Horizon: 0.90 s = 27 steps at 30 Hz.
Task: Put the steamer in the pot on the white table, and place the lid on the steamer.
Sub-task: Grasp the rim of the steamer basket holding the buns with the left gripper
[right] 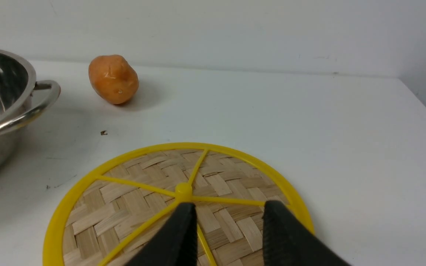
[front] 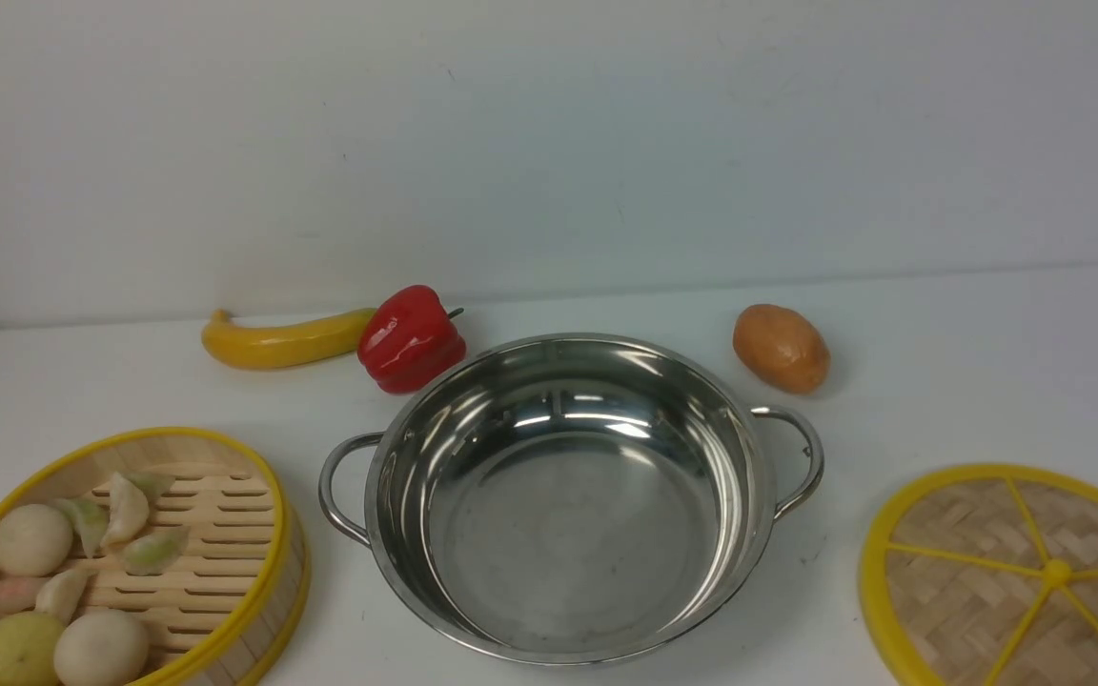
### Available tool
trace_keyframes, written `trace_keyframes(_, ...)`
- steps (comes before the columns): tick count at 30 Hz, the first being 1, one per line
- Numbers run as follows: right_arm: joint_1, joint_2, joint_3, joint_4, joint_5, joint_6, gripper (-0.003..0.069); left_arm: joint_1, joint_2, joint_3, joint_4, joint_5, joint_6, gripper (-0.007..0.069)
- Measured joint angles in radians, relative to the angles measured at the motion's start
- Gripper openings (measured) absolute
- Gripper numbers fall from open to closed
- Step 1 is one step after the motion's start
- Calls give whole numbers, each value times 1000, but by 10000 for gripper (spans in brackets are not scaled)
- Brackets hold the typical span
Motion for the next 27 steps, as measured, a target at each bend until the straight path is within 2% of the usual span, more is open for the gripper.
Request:
trace_keyframes(5,0,0,0,0,0,0,241,0,0,0,-17,-21,-14,248)
trace_keyframes(13,0,0,0,0,0,0,241,0,0,0,-259,-188,-133,248)
trace_keyframes(20,0,0,0,0,0,0,241,0,0,0,-424,-242,-151,248)
trace_keyframes(24,0,0,0,0,0,0,241,0,0,0,-454,-241,-151,248)
trace_keyframes(27,0,0,0,0,0,0,241,0,0,-22,-459,-136,-151,248)
